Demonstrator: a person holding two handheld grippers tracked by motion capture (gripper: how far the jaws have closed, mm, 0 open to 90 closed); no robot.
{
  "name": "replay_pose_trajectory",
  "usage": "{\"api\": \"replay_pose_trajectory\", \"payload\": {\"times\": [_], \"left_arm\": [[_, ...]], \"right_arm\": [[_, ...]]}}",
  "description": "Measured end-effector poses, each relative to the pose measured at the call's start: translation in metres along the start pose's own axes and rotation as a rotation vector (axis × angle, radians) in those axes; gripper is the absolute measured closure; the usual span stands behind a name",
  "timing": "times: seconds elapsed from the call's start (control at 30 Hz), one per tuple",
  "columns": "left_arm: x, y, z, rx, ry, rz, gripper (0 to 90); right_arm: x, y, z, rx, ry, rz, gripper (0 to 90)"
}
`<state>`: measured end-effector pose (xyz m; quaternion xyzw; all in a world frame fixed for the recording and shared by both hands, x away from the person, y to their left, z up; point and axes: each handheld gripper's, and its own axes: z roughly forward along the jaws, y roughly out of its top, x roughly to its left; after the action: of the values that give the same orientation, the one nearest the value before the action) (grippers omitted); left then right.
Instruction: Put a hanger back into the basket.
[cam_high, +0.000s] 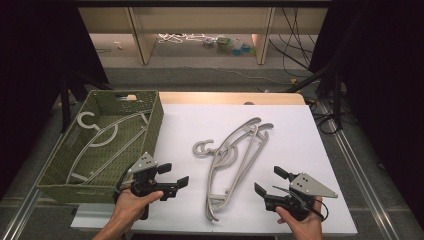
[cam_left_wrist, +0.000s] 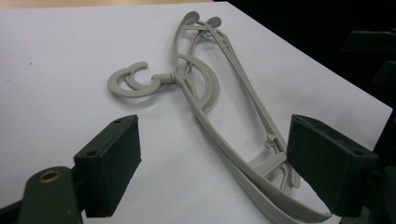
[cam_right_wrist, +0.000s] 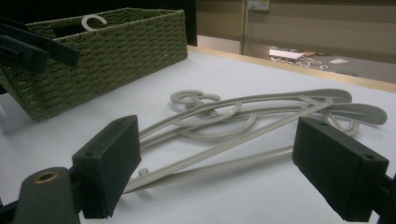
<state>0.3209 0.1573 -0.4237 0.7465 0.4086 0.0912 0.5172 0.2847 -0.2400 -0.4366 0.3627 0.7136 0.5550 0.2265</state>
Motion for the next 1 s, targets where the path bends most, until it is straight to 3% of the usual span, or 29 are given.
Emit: {"api": "replay_pose_trajectory", "payload": {"times": [0.07,0.23,0.3,0.43,0.6,0.87,1.0], "left_arm": [[-0.001,-0.001,0.001,0.0,0.004,-0.016,17.5],[0.0,0.003,0.007,0.011,-0.005,-0.023,19.0],[0.0,0.006,0.014,0.034,-0.036,-0.027,21.6],[0.001,0.015,0.035,0.096,-0.088,-0.073,22.8],[0.006,0.023,0.062,0.149,-0.106,-0.127,24.9],[0.017,0.028,0.102,0.242,-0.109,-0.164,29.0],[0.02,0.026,0.119,0.283,-0.13,-0.181,31.5]], "right_arm": [[0.0,0.001,-0.002,0.024,-0.012,-0.01,16.1],[0.002,0.001,0.0,0.015,-0.006,-0.018,16.1],[0.001,0.001,0.0,0.017,-0.015,-0.021,16.1],[0.0,0.001,-0.001,0.021,-0.008,-0.015,16.1],[0.001,0.002,-0.002,0.024,-0.007,-0.012,16.1],[0.001,0.001,-0.001,-0.002,0.003,-0.008,16.1],[0.001,0.002,-0.002,0.024,-0.001,-0.013,16.1]]}}
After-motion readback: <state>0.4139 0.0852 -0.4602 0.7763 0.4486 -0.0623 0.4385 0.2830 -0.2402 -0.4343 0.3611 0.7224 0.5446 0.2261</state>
